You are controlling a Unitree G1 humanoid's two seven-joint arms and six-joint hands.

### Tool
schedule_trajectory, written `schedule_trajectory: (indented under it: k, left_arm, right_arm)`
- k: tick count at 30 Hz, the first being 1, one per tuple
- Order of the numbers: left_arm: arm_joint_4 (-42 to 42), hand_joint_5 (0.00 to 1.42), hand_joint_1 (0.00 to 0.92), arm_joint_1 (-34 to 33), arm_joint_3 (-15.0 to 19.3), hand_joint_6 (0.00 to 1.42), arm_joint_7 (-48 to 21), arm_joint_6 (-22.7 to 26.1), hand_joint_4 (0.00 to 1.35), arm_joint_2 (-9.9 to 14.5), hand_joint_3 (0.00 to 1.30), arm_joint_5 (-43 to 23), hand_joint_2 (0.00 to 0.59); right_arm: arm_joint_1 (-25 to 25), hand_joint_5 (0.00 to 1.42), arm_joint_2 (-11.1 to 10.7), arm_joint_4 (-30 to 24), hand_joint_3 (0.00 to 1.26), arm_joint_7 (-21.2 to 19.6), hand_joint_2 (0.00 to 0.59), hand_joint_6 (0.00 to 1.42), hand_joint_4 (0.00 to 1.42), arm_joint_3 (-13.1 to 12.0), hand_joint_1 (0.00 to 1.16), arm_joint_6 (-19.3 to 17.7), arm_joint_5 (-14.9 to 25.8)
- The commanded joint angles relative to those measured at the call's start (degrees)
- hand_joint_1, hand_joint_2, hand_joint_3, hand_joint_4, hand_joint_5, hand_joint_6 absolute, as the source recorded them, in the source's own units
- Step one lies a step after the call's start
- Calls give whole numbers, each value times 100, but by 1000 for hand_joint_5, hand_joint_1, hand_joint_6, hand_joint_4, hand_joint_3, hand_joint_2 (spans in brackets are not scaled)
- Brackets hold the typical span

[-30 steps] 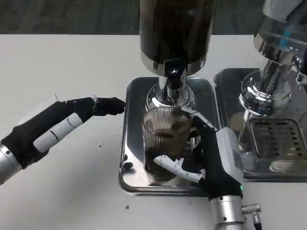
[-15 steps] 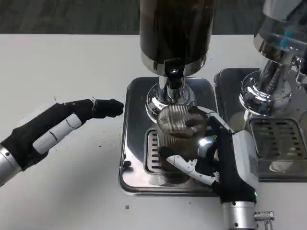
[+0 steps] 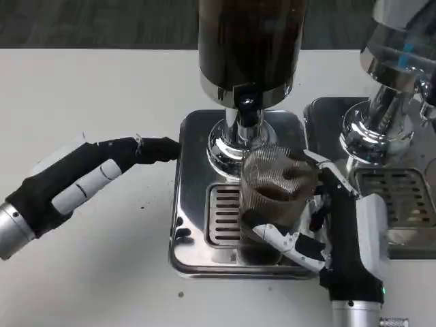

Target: Grasp the cup under the faucet to collect the drink, then remove the cup.

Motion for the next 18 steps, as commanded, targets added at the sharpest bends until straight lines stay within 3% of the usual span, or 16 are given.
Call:
schedule_trajectory:
  k: [1,18]
  left_arm:
    - [2,194,0,-22,-29,144,72,-110,252,-27,317,74,191]
    - [-864,139,0,460,-166,128,291,-946,161,158,243,165,191]
  right_arm:
    - [185,855,-66,-374,571,-63,230,1192,690,-104,688,-118,-16]
    - [976,872,-223,-1572,593,272,236,1195,724,-363,681,-106,-25]
